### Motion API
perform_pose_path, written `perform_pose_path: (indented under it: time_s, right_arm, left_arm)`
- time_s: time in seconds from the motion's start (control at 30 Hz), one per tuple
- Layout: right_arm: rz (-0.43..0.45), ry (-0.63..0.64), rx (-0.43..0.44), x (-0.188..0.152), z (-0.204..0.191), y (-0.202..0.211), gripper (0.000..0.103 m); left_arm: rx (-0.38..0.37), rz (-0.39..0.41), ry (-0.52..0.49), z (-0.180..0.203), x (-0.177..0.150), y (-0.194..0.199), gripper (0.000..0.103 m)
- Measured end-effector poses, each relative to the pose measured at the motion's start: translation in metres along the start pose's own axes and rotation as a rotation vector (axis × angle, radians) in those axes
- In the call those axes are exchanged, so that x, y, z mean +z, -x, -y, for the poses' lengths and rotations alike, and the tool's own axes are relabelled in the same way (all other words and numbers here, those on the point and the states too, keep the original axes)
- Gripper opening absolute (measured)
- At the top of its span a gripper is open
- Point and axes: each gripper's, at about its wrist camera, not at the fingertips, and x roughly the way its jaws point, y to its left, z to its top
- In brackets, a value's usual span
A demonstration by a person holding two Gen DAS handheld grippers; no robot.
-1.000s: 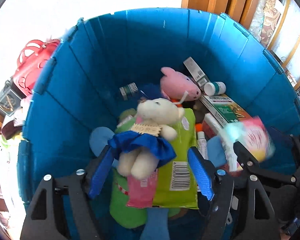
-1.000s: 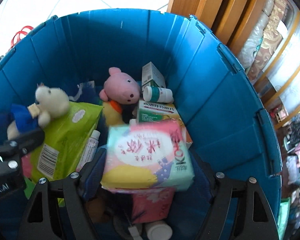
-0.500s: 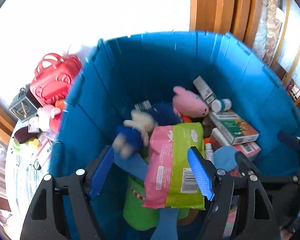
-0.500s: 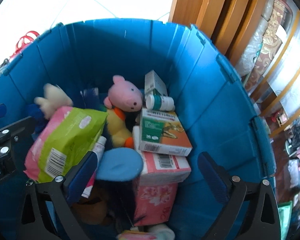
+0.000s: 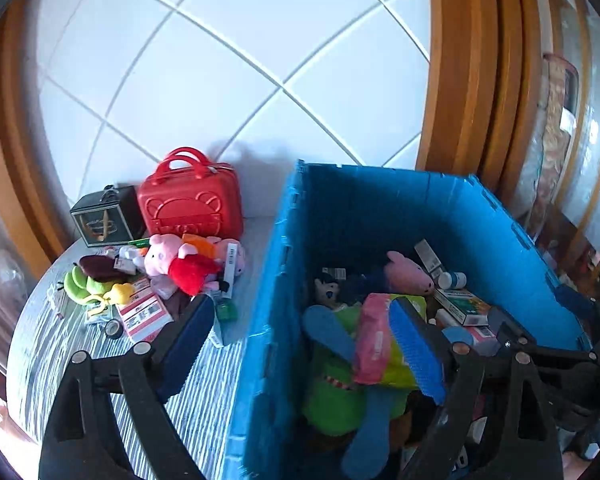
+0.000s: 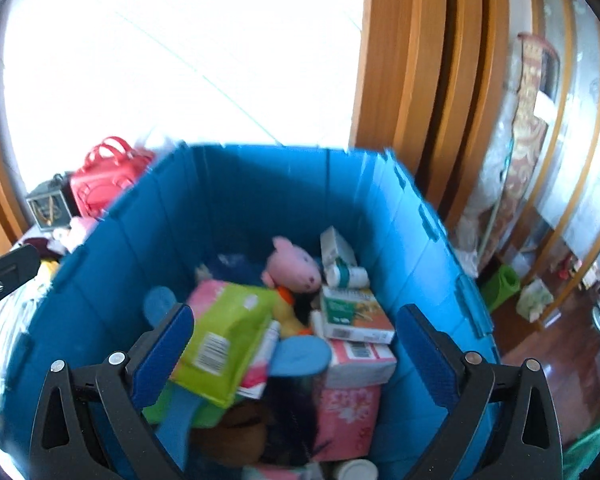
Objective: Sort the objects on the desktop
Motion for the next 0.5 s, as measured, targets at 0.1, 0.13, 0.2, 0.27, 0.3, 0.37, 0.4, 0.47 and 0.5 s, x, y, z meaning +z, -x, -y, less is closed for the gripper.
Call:
perform_pose_path:
  time_s: [0.1,0.13,0.2,0.27,0.3,0.37,0.4,0.47,0.5]
  right_arm:
    - [0.064,0.01,0.03,-0.002,-0.021,0.022,0.103]
    - [0.083,0.01,0.032,-0.003,-0.028,0.029,0.103]
    - [0.11,0.015,0.057,-0.004,-0.045,0.04,0.103]
    - [0.135,0.021,0.09,-0.004,-0.062,0.049,0.103]
    - [0.145,0.027,0.101,-0.005,-0.072,0.053,0.103]
    - [0.163,0.037,0.121,-0.007,-0.093,0.06,0.103]
    - [0.167,0.045,0.136,-0.008,-0.107,0.064,0.103]
    - [0.176,0.057,0.162,-0.012,-0.131,0.07,0.103]
    - [0.183,0.06,0.171,-0.013,-0.142,0.074,0.103]
  left_arm:
    - [0.03,0.058,0.04,-0.027,-0.008,0.019,0.09]
    - [0.045,0.08,0.057,-0.038,-0.012,0.026,0.09]
    - [0.061,0.094,0.086,-0.059,-0.019,0.035,0.09]
    - [0.072,0.098,0.11,-0.081,-0.026,0.042,0.09]
    - [0.079,0.103,0.124,-0.09,-0.03,0.045,0.09]
    - [0.092,0.111,0.15,-0.112,-0.039,0.05,0.09]
    - [0.094,0.108,0.159,-0.126,-0.043,0.052,0.09]
    - [0.098,0.111,0.172,-0.148,-0.05,0.056,0.09]
    - [0.114,0.115,0.175,-0.162,-0.055,0.059,0.09]
